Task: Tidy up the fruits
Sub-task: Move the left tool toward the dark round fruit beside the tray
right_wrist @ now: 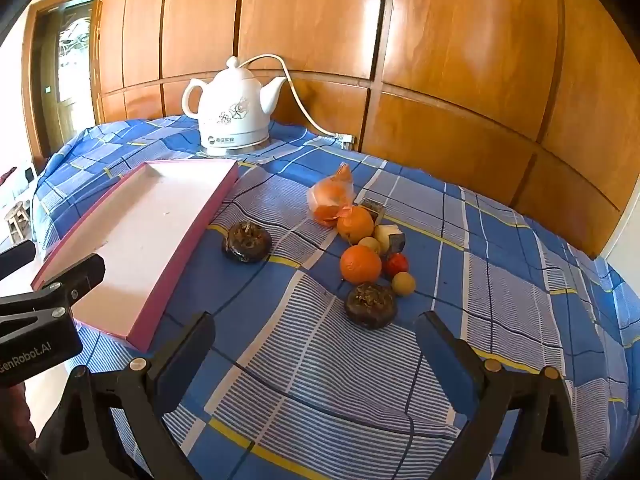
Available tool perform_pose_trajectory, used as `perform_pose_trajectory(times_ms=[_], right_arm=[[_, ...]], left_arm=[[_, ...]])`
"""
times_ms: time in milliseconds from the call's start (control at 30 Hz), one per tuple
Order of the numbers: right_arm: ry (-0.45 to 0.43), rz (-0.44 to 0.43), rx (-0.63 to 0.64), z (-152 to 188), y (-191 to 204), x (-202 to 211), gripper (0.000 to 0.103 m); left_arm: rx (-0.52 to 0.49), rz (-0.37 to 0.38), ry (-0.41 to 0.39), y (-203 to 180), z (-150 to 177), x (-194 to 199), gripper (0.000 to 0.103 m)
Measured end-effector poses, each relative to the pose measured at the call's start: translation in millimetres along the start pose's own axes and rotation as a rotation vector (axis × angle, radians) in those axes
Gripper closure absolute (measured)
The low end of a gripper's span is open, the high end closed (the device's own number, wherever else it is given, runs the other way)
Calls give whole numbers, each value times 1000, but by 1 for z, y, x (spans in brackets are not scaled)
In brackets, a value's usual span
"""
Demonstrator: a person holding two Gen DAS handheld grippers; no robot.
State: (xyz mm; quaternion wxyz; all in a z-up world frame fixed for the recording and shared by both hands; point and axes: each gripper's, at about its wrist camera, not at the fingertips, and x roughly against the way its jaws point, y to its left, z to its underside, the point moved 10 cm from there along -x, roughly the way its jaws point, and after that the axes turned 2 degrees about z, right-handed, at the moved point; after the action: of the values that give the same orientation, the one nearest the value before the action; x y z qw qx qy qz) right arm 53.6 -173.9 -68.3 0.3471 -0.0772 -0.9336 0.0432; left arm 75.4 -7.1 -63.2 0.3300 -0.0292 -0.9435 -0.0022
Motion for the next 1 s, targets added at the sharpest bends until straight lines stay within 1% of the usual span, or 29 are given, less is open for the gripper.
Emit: perform_pose_trajectory(times_ms=[333, 567, 1000], right_arm=[[-15, -2, -9, -3, -5, 1, 1], [-3, 4, -8, -3, -5, 4, 1], [-31, 25, -17, -6, -14, 4, 1]], left_arm=[[-5, 1, -8, -2, -2, 2, 0], [-7, -2, -13, -2, -4, 3, 0], [-22, -6, -26, -3, -7, 8, 0]])
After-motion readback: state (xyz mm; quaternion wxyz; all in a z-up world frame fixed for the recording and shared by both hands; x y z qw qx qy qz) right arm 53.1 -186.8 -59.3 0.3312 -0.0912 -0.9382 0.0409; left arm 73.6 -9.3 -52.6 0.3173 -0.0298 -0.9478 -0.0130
